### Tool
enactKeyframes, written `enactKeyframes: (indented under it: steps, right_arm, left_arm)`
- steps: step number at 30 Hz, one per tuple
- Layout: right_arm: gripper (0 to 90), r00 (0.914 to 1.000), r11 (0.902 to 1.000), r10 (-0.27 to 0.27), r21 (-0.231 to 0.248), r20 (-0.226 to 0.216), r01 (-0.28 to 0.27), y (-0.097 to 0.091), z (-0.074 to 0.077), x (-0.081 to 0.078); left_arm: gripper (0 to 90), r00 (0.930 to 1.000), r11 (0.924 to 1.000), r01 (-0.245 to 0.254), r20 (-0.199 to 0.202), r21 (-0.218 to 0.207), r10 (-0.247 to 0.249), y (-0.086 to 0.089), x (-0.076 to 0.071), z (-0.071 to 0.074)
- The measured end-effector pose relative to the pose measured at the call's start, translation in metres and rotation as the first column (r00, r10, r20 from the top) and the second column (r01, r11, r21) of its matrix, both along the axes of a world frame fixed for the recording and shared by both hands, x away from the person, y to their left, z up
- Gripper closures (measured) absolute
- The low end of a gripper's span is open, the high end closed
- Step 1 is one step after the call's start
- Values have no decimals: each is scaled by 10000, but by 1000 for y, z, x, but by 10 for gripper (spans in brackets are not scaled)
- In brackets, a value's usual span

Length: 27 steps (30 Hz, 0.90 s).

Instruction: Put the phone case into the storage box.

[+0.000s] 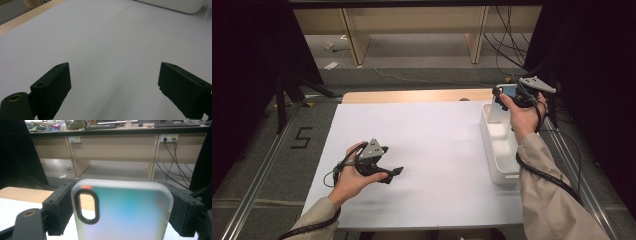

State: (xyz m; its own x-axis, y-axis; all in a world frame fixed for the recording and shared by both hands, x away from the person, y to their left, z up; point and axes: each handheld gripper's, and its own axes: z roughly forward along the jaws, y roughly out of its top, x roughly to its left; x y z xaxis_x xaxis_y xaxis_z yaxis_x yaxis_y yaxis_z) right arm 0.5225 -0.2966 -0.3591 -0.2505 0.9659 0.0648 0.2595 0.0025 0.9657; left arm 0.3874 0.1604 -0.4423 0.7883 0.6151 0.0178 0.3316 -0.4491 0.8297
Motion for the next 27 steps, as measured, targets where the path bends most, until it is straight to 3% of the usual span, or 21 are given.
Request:
enactKeyframes:
  steps: [27]
  right_arm:
    - [188, 9997, 9999, -118, -82, -209, 116, 0, -3, 10]
  left_arm:
    - [106, 10000, 9999, -69, 26, -110, 69, 1, 0, 0]
